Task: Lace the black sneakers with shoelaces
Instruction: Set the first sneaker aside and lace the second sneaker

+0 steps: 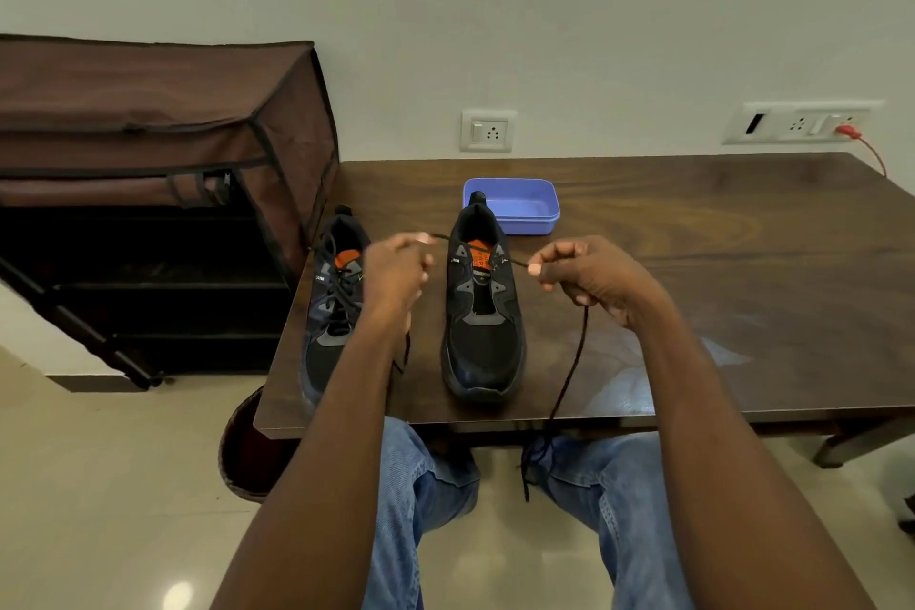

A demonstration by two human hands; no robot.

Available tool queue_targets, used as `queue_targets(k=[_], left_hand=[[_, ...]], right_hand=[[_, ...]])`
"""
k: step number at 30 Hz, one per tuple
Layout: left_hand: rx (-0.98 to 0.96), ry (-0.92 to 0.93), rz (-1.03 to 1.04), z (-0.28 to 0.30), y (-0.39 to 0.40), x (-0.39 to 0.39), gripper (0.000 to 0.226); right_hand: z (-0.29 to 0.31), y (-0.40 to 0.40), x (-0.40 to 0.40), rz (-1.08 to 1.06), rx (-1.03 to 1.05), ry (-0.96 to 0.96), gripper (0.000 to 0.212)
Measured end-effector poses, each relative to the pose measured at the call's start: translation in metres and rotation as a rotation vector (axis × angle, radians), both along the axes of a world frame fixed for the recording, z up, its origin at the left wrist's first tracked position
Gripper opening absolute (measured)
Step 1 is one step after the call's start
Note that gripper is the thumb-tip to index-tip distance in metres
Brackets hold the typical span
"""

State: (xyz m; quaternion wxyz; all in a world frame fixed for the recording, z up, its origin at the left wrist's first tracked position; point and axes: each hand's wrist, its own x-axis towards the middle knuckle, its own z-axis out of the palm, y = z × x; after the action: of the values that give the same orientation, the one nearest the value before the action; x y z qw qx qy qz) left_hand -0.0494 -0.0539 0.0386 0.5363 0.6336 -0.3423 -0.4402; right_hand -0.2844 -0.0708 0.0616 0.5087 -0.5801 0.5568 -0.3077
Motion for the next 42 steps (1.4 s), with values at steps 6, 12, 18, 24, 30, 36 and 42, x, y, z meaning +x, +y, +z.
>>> queue_targets(k=[6, 12, 18, 24, 30, 36, 42], left_hand=[[0.042, 0.135, 0.225, -0.01, -0.006, 0.024, 0.014], [0.249, -0.106, -0.497, -0.006, 0.003, -0.002, 0.014], [0.179, 0.011, -0.549, -0.006, 0.003, -0.016, 0.007], [0.21, 0.035, -0.446, -0.013, 0.0, -0.007, 0.006], [0.202, 0.121, -0.519, -0.01, 0.002, -0.016, 0.007], [0.147, 0.126, -0.391, -0.013, -0.001, -0.03, 0.004], [0.166, 0.123, -0.451, -0.011, 0.001, -0.036, 0.008]], right_hand=[[-0.016, -0.013, -0.006, -0.617, -0.323, 0.565, 0.028], [-0.006, -0.004, 0.016, -0.396, -0.378, 0.548, 0.031], [-0.002, 0.009, 0.042, 0.193, -0.006, 0.128, 0.008], [-0.015, -0.005, 0.01, -0.379, -0.095, 0.815, 0.016], [-0.018, -0.006, 0.026, -0.08, -0.113, 0.653, 0.037], [-0.017, 0.0, 0.045, 0.124, -0.024, 0.117, 0.013], [-0.02, 0.001, 0.039, 0.055, 0.048, 0.088, 0.01]])
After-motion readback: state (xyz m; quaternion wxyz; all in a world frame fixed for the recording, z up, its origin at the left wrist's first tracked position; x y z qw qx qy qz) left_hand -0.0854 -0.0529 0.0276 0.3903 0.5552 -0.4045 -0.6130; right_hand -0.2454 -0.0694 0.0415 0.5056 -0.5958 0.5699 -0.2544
